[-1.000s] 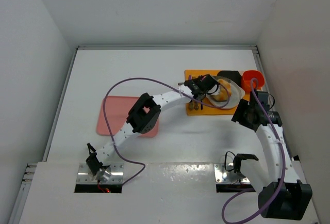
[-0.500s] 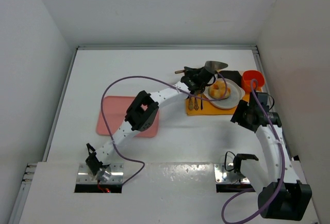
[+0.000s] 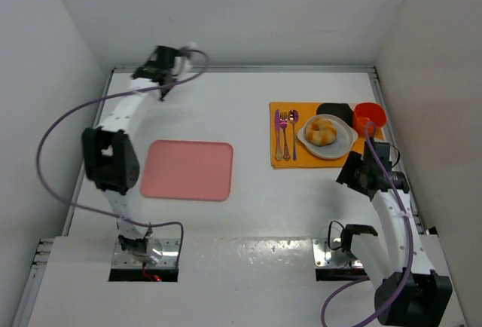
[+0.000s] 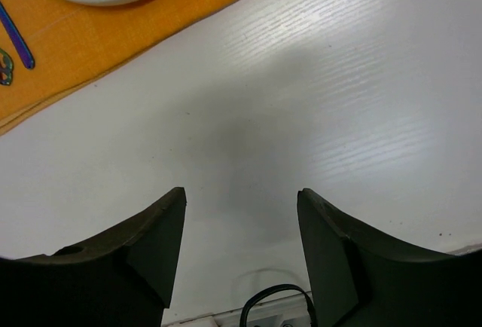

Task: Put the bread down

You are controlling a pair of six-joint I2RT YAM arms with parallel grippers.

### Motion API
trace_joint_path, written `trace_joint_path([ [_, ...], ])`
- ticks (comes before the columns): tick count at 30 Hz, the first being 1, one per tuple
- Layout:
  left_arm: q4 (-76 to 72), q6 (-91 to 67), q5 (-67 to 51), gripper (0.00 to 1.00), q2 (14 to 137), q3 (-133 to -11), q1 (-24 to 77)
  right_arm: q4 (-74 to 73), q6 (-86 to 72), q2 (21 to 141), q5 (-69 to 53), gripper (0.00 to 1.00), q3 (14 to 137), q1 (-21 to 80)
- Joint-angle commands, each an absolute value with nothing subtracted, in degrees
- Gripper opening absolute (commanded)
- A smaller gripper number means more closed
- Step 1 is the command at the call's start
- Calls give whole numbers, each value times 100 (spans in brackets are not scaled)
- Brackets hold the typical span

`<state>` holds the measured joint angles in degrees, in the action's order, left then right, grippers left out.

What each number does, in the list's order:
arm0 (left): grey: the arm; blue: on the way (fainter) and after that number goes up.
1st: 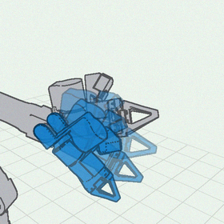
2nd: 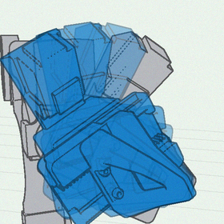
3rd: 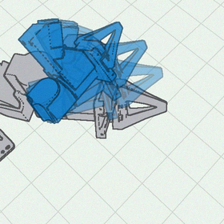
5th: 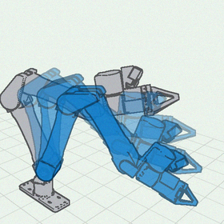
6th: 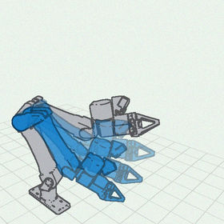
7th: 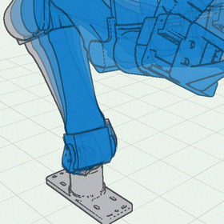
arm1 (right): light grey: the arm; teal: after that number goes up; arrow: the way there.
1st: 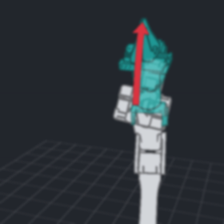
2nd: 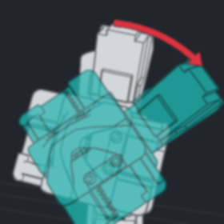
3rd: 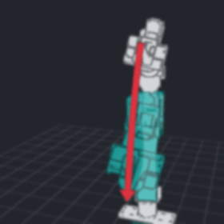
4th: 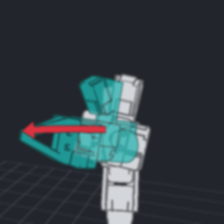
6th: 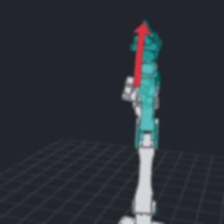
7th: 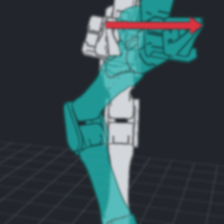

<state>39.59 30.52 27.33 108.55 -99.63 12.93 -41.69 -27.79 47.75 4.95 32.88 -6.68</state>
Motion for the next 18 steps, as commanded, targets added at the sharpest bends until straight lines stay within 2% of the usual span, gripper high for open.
trace_joint_path([
  [1,4886,2479,1725,0,9898,-8959,-72,-4130,-2663,4571,633,61,3103,-721],
  [2,4939,2479,1436,0,9749,-8391,-375,-4140,-2620,4544,624,63,3076,-721],
  [5,4861,2627,1231,0,9282,-7335,-1297,-4157,-2540,4474,414,76,2945,-721],
  [6,4808,2628,1152,0,9203,-7104,-1510,-4140,-2540,4465,378,87,2918,-712],
  [9,4624,2681,774,0,9079,-6496,-2248,-4219,-2487,4386,264,100,2900,-729],
  [18,4509,3067,773,0,9272,-5951,-3094,-4562,-2759,4017,369,100,2892,-738],
])
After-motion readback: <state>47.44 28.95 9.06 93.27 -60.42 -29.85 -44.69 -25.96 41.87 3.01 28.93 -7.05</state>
